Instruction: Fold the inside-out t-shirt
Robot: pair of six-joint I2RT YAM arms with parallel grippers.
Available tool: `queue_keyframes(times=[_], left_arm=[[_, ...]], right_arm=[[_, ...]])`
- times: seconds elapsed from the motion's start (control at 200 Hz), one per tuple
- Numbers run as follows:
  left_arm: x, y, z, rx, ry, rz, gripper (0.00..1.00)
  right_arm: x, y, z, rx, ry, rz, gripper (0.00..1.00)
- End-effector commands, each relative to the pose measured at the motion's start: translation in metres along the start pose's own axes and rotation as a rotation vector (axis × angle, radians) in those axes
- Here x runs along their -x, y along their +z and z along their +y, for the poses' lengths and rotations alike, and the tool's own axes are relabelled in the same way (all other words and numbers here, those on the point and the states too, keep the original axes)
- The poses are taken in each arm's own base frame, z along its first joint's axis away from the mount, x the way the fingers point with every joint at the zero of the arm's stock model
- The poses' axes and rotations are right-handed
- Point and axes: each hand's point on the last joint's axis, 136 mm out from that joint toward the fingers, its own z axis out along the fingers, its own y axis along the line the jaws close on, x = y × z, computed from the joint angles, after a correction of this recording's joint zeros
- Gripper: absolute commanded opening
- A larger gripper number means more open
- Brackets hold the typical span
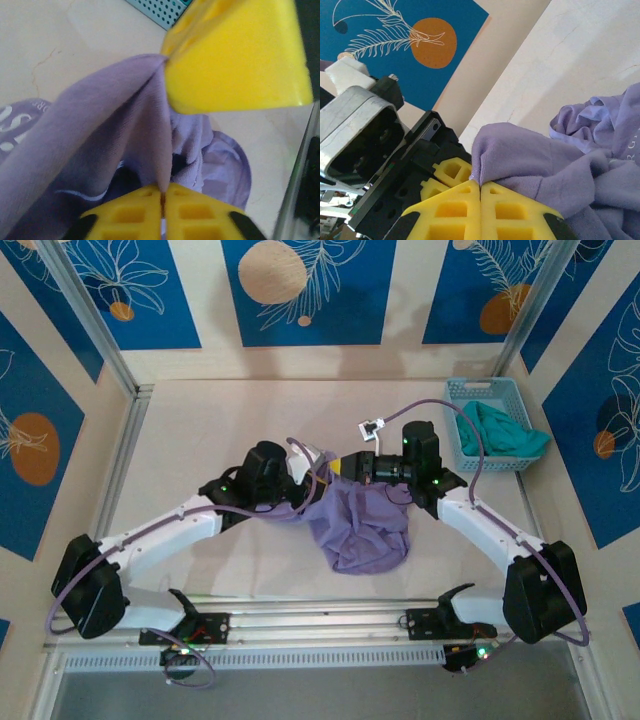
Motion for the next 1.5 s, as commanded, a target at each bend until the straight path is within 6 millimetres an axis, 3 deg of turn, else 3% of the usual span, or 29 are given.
queue_keyframes(times=[0.0,0.115,0.24,0.41,0.56,0.66,0.79,0.98,1.125,1.21,1.3,1.39,1.495], left_arm=[[0.032,-0.011,-0.013,-0.067,0.003,-0.088,0.00],[0.053,-0.036,-0.030,-0.152,-0.071,-0.162,0.00],[0.074,-0.065,-0.039,-0.190,-0.215,-0.230,0.00],[0.097,-0.078,-0.047,-0.260,-0.360,-0.299,0.00],[0.106,-0.083,-0.052,-0.297,-0.387,-0.321,0.00],[0.109,-0.088,-0.055,-0.300,-0.381,-0.332,0.00],[0.108,-0.092,-0.056,-0.300,-0.380,-0.332,0.00],[0.104,-0.094,-0.055,-0.290,-0.381,-0.329,0.00],[0.103,-0.096,-0.052,-0.272,-0.378,-0.330,0.00],[0.102,-0.097,-0.049,-0.261,-0.378,-0.331,0.00],[0.102,-0.099,-0.037,-0.226,-0.392,-0.344,0.00],[0.101,-0.103,-0.014,-0.152,-0.420,-0.372,0.00],[0.095,-0.100,0.027,0.003,-0.449,-0.390,0.00]], right_arm=[[0.004,-0.008,0.008,-0.030,-0.076,-0.001,0.00],[0.006,-0.016,-0.025,-0.281,-0.223,-0.006,0.02],[0.021,-0.029,-0.040,-0.464,-0.290,-0.019,0.20],[0.014,-0.044,-0.022,-0.529,-0.385,-0.032,0.30],[-0.013,-0.046,0.026,-0.324,-0.487,-0.061,0.36],[-0.034,-0.041,0.046,-0.219,-0.538,-0.061,0.42],[-0.042,-0.026,0.043,-0.213,-0.566,-0.071,0.48],[-0.026,0.000,0.033,-0.260,-0.554,-0.093,0.49],[-0.010,0.004,0.017,-0.360,-0.527,-0.123,0.38],[-0.011,0.001,0.017,-0.359,-0.533,-0.121,0.17],[-0.018,-0.004,0.025,-0.299,-0.543,-0.103,0.01],[-0.030,-0.010,0.044,-0.137,-0.538,-0.061,0.00],[-0.042,-0.019,0.062,0.056,-0.496,-0.020,0.00]])
